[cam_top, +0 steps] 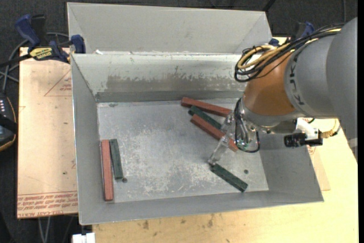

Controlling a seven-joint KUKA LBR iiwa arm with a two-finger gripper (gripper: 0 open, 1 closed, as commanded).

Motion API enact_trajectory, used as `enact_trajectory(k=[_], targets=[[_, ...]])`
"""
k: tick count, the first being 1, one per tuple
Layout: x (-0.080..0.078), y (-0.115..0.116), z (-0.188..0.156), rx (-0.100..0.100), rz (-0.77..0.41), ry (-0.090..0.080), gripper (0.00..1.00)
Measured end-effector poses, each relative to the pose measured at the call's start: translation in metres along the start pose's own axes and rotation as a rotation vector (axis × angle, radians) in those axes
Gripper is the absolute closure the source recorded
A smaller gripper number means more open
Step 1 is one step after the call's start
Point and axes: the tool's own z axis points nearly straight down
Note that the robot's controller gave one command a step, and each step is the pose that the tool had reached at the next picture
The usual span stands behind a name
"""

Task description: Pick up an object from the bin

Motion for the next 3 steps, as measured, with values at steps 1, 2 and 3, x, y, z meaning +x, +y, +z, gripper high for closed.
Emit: enact_trajectory(k=[1,2,3], targets=[[-0.001,0.001,-0.001,-0.001,-0.002,-0.002,1.0],[0.015,-0.012,-0.076,-0.002,0.049,-0.003,1.0],[0.008,-0.013,-0.178,-0.004,0.029,-0.007,1.0]])
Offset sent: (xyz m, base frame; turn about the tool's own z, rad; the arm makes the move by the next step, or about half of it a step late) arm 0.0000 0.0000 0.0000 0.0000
